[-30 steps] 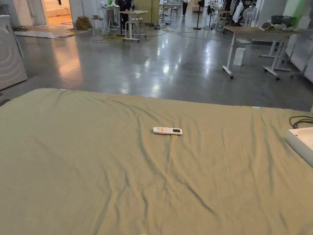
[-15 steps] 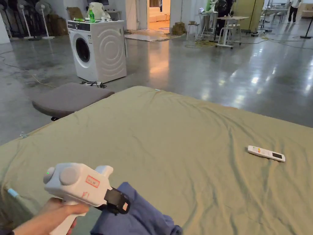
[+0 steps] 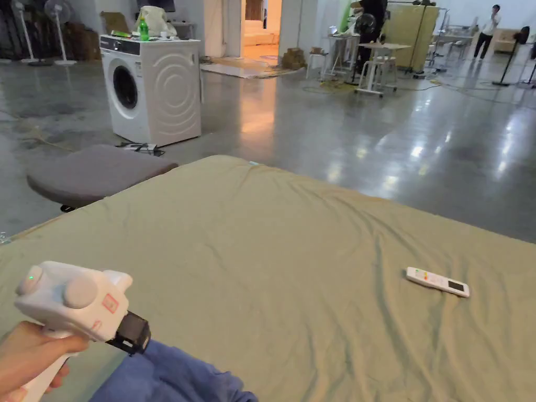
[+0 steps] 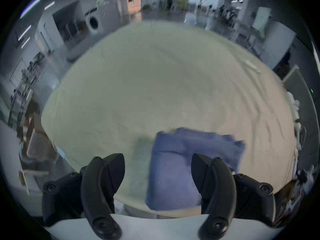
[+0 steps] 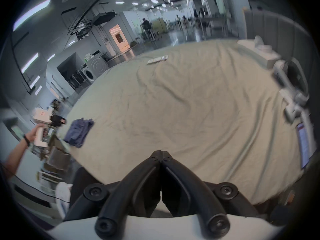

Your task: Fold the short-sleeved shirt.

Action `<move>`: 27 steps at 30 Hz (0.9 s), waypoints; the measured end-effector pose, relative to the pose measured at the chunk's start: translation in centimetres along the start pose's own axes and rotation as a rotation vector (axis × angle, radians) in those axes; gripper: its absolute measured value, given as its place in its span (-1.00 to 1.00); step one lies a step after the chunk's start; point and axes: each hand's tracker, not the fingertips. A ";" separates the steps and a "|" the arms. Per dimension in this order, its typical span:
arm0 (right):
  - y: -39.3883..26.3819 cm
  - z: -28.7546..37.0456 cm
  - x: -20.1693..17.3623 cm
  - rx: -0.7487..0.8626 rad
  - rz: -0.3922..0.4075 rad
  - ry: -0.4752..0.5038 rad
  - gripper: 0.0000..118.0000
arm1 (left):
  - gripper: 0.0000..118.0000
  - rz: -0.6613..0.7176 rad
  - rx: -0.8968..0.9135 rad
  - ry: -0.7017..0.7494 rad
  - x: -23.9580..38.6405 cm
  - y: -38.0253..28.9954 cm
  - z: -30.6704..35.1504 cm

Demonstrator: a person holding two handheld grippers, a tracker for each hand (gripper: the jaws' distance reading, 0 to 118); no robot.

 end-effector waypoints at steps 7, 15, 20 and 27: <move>1.7 6.0 0.2 0.212 0.104 -0.033 -1.00 | 0.44 -0.349 0.439 -0.244 15.2 -6.5 17.2; 4.4 12.3 -2.5 0.518 0.163 -0.114 -1.00 | 0.44 -0.514 0.822 -0.275 30.1 -13.4 21.5; 4.0 14.9 -2.8 0.604 0.240 -0.117 -1.00 | 0.38 -0.377 0.877 -0.346 32.7 -16.9 23.0; 3.0 17.2 -2.4 0.604 0.174 -0.086 -1.00 | -0.73 -0.364 0.919 -0.283 32.9 -20.3 24.5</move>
